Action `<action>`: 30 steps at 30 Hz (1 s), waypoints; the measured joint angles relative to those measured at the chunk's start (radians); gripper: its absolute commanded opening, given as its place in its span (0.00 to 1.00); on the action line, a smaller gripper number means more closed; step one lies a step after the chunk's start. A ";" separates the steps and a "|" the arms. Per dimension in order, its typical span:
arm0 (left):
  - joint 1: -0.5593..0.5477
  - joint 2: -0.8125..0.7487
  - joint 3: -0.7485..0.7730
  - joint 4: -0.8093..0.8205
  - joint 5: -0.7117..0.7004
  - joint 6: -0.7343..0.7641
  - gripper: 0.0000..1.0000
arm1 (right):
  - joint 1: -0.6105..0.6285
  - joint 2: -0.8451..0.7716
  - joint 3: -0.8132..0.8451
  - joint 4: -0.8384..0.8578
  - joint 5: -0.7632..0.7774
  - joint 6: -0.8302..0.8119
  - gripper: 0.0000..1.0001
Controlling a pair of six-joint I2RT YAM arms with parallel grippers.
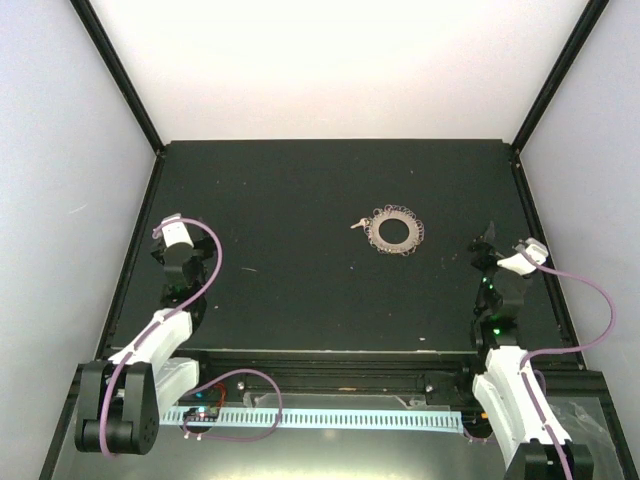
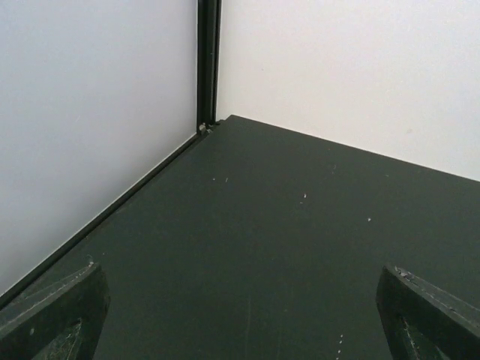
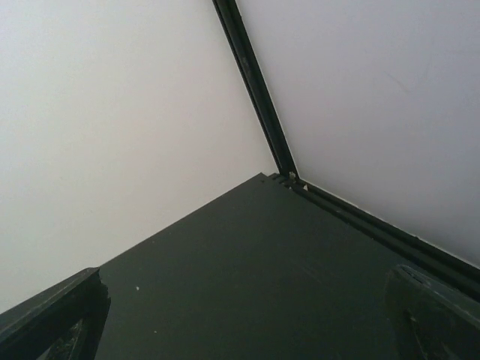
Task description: Remove the keys from the keyring
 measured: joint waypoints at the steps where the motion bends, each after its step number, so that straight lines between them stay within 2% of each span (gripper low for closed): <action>1: 0.000 -0.003 -0.001 -0.001 -0.002 -0.006 0.99 | 0.000 -0.013 0.007 -0.021 0.001 0.013 1.00; 6: 0.000 -0.045 0.000 -0.045 -0.022 -0.051 0.99 | 0.000 -0.060 0.083 -0.144 -0.016 0.068 1.00; 14: 0.000 -0.295 0.101 -0.383 -0.008 -0.208 0.99 | 0.000 -0.061 0.284 -0.370 -0.170 0.071 1.00; 21: 0.000 -0.437 0.277 -0.666 0.188 -0.292 0.99 | 0.000 0.137 0.477 -0.538 -0.369 0.063 1.00; 26: 0.000 -0.446 0.365 -0.861 0.271 -0.320 0.99 | 0.000 0.309 0.502 -0.606 -0.515 0.064 0.99; 30: 0.000 -0.399 0.431 -0.990 0.386 -0.278 0.99 | 0.000 0.436 0.504 -0.650 -0.564 0.056 0.90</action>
